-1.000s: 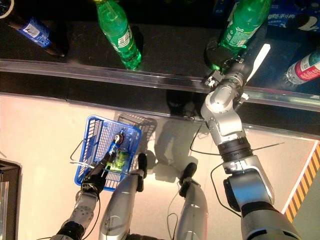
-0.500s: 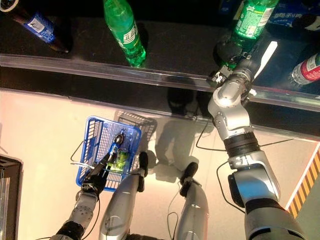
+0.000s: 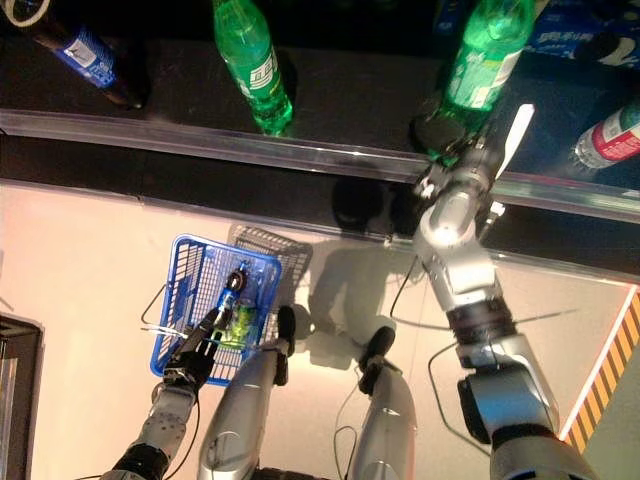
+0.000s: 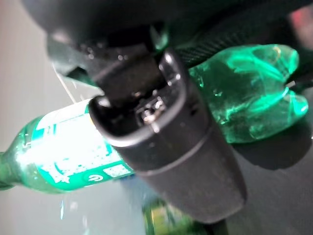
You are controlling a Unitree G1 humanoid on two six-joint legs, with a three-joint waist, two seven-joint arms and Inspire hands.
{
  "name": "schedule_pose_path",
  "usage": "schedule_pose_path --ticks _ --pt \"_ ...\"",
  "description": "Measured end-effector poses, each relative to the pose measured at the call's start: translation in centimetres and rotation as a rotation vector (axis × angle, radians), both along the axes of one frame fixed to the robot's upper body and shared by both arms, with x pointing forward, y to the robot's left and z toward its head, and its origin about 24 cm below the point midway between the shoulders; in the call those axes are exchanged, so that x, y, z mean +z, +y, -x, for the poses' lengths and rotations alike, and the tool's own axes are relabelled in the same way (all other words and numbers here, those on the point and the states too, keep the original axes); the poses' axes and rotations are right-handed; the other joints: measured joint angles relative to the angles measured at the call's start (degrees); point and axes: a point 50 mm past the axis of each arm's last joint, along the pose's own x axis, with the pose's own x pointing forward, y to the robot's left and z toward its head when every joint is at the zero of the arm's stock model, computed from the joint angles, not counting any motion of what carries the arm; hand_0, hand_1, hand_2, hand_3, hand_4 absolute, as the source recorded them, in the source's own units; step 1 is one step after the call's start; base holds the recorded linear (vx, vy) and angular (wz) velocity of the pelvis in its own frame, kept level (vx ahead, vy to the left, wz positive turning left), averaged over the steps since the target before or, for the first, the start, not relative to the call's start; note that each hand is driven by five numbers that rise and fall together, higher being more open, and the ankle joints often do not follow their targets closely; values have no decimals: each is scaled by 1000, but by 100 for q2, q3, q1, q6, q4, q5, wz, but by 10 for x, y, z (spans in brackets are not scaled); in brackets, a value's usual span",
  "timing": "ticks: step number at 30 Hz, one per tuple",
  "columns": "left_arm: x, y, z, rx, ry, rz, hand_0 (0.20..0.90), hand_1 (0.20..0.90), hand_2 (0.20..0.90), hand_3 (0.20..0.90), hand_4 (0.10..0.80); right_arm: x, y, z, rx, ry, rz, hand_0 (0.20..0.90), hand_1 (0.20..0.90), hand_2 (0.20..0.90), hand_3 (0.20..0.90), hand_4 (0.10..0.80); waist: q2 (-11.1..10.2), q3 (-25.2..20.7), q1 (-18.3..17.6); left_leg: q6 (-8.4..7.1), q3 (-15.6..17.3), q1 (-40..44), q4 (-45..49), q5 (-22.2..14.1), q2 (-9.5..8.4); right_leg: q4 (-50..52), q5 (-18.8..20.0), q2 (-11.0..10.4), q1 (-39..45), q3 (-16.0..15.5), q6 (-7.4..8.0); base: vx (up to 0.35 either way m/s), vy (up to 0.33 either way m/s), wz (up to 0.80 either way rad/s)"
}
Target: Pick up the drink and place into the basket.
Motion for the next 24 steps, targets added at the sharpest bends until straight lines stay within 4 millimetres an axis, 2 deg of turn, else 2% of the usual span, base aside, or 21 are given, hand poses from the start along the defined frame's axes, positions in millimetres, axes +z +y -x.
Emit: schedule_pose_path --ticks 4,10,14,19,24 --pt "-3 -3 3 18 6 23 300 300 300 200 100 -16 3 4 46 46 46 300 300 300 200 100 -25 7 -43 -9 4 205 -46 6 14 -30 -3 16 204 -7 1 0 0 0" --pt "-14 2 21 74 45 38 300 300 300 200 100 -37 13 17 180 104 72 300 300 300 200 100 -57 18 -177 -45 38 811 -206 19 60 -191 -33 92 787 -14 -4 25 3 -2" --pt "-16 7 27 116 40 38 300 300 300 200 100 -35 22 25 283 93 104 300 300 300 200 100 -83 15 -233 -79 72 1045 -285 33 103 -285 -55 110 1021 -35 -33 56 8 -2" --pt "-12 7 29 83 19 -18 300 300 300 200 100 -29 43 31 443 87 150 300 300 300 200 100 -90 13 -279 -116 86 1208 -356 29 135 -289 -84 139 1152 -44 -58 57 40 -1" --pt "5 6 31 75 -76 -31 300 300 300 200 100 -46 76 42 675 179 176 300 300 300 200 100 -95 10 -192 -149 70 1429 -466 51 140 -291 -163 144 1375 -117 -42 24 33 6"
